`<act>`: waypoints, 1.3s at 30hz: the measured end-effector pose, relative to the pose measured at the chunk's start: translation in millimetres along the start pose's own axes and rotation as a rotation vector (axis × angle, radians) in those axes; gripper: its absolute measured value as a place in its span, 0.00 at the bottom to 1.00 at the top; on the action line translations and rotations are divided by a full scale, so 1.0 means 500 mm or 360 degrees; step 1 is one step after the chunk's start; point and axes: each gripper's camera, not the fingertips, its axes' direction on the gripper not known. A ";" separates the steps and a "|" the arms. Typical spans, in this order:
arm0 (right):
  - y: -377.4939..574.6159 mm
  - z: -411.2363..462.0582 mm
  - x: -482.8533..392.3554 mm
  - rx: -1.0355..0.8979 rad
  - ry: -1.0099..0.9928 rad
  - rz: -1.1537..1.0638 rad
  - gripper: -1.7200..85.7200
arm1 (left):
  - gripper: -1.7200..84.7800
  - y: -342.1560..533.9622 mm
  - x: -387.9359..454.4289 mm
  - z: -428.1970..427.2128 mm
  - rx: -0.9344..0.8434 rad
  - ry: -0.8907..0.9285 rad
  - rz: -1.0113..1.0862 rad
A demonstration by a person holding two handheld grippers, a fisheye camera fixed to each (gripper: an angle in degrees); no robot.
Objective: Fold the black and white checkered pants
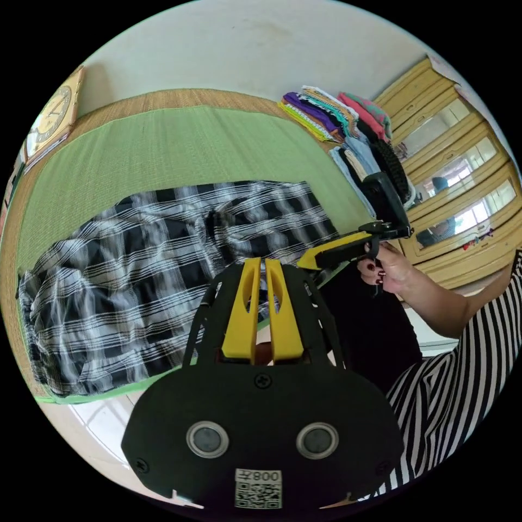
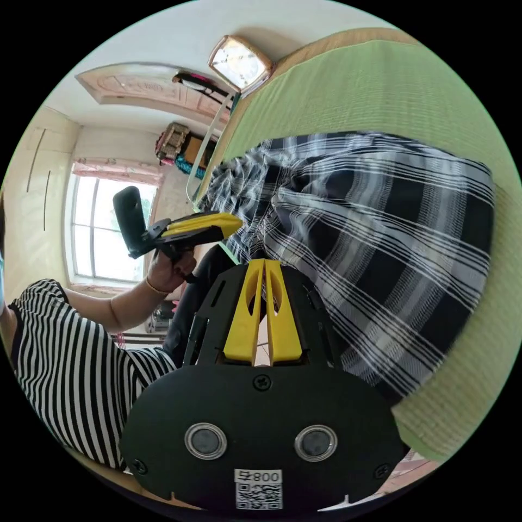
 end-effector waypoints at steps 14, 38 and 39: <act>0.172 -0.182 0.170 0.0413 -0.0063 0.0577 0.03 | 0.11 -0.054 0.286 0.236 -0.0325 -0.0048 0.0686; -0.052 -0.155 0.131 0.0348 0.0422 0.0402 0.05 | 0.03 0.013 0.299 0.136 -0.0294 -0.0061 0.0669; -0.050 -0.157 0.133 0.0354 0.0412 0.0409 0.05 | 0.03 0.015 0.296 0.128 -0.0287 -0.0054 0.0669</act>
